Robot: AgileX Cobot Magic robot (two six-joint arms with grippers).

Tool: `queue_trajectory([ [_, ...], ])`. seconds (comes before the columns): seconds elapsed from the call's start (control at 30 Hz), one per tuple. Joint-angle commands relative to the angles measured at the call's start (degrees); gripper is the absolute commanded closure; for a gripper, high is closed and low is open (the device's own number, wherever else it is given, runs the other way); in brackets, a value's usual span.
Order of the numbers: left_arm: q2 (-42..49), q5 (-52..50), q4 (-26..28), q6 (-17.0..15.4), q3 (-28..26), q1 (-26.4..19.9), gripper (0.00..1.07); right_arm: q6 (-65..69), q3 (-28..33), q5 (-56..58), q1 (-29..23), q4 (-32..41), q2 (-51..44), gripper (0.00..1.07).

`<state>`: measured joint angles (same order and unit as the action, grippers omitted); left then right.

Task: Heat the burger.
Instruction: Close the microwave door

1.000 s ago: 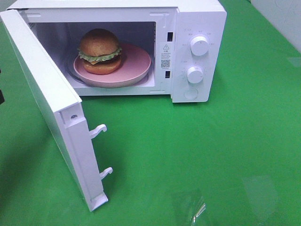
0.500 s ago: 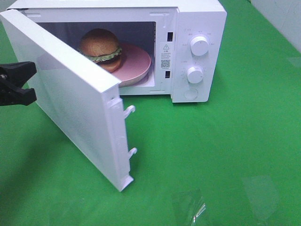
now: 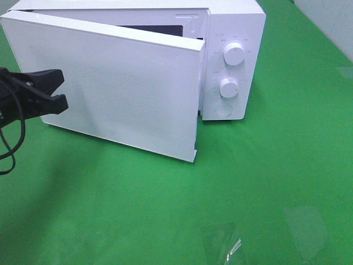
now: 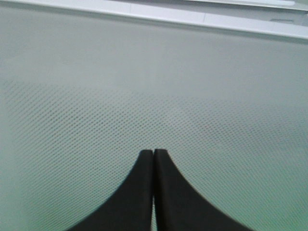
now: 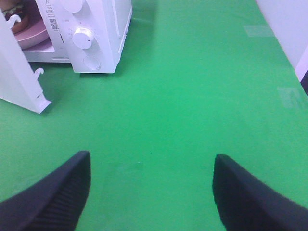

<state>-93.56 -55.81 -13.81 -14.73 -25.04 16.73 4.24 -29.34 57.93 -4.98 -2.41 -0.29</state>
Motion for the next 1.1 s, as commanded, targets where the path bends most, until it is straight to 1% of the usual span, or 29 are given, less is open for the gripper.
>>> queue_trajectory([
  [0.03, -0.6, 0.9, 1.1, -0.2, -2.3, 1.7, 1.07, -0.5, 0.2, -0.5, 0.3, 0.2, -1.4, 0.37],
  [0.07, -1.3, 2.3, 1.3, 0.2, -3.9, 2.9, 1.07, -0.5, 0.2, -0.5, 0.3, 0.2, -1.4, 0.37],
  [0.13, -1.7, 3.2, 1.5, 0.2, -4.6, 3.6, 1.07, -0.4, 0.2, -0.5, 0.3, 0.2, -1.4, 0.37],
  [0.17, -2.5, 4.5, 1.9, 0.2, -6.0, 4.5, 1.07, -0.4, 0.2, -0.5, 0.3, 0.2, -1.4, 0.37],
  [0.2, -2.5, 4.5, 1.9, 0.2, -6.0, 4.5, 1.07, -0.4, 0.2, -0.5, 0.3, 0.2, -1.4, 0.37],
  [0.3, -4.5, 5.3, 3.0, 0.2, -8.8, 6.6, 1.07, -0.2, 0.2, -0.5, 0.3, 0.2, -1.4, 0.37],
  [0.33, -4.5, 5.3, 3.0, 0.2, -8.8, 6.6, 1.07, -0.2, 0.2, -0.5, 0.3, 0.2, -1.4, 0.37],
  [0.37, -5.4, 5.4, 3.4, 0.2, -10.3, 7.6, 1.07, -0.2, 0.2, -0.5, 0.3, 0.2, -1.4, 0.37],
  [0.4, -5.4, 5.4, 3.4, 0.2, -10.3, 7.6, 1.07, -0.2, 0.2, -0.5, 0.3, 0.2, -1.4, 0.37],
  [0.43, -6.5, 6.4, 4.1, 0.5, -12.3, 8.8, 1.07, -0.2, 0.2, -0.5, 0.3, 0.2, -1.4, 0.37],
  [0.47, -7.4, 7.6, 5.2, 1.3, -14.2, 9.9, 1.07, -0.2, 0.2, -0.5, 0.3, 0.2, -1.4, 0.37],
  [0.57, -8.0, 8.3, 5.8, 1.9, -15.3, 10.5, 1.07, -0.2, 0.2, -0.5, 0.3, 0.2, -1.4, 0.37],
  [0.6, -9.6, 10.9, 7.8, 4.1, -18.5, 12.2, 1.07, -0.2, 0.2, -0.5, 0.3, 0.2, -1.4, 0.37],
  [0.7, -10.1, 11.9, 8.8, 4.9, -19.7, 12.8, 1.07, -0.2, 0.2, -0.5, 0.3, 0.2, -1.4, 0.37],
  [0.73, -11.1, 13.8, 10.5, 6.4, -21.9, 13.8, 1.07, -0.2, 0.2, -0.5, 0.3, 0.2, -1.4, 0.37],
  [0.77, -11.1, 13.8, 10.5, 6.4, -21.9, 13.8, 1.07, -0.2, 0.2, -0.5, 0.3, 0.2, -1.4, 0.37],
  [0.8, -12.2, 14.5, 12.3, 7.8, -23.8, 14.6, 1.07, -0.2, 0.2, -0.5, 0.3, 0.2, -1.4, 0.37],
  [0.83, -13.3, 14.5, 13.8, 8.5, -25.6, 15.2, 1.07, -0.2, 0.2, -0.5, 0.3, 0.2, -1.4, 0.37],
  [0.93, -13.9, 14.8, 14.2, 8.7, -26.5, 15.5, 1.07, -0.2, 0.2, -0.5, 0.3, 0.2, -1.4, 0.37],
  [0.97, -15.0, 15.9, 15.5, 9.5, -28.5, 16.1, 1.07, -0.2, 0.2, -0.5, 0.3, 0.2, -1.4, 0.37],
  [1.0, -15.0, 15.9, 15.5, 9.5, -28.5, 16.1, 1.07, -0.2, 0.2, -0.5, 0.3, 0.2, -1.4, 0.37],
  [1.03, -16.1, 17.2, 16.4, 9.9, -30.6, 16.4, 1.07, -0.2, 0.2, -0.5, 0.3, 0.2, -1.4, 0.37],
  [1.07, -16.1, 17.2, 16.4, 9.9, -30.6, 16.4, 1.07, -0.2, 0.2, -0.5, 0.3, 0.2, -1.4, 0.37],
  [1.1, -17.1, 17.6, 16.7, 9.9, -32.5, 16.8, 1.07, -0.2, 0.2, -0.5, 0.3, 0.2, -1.4, 0.37],
])
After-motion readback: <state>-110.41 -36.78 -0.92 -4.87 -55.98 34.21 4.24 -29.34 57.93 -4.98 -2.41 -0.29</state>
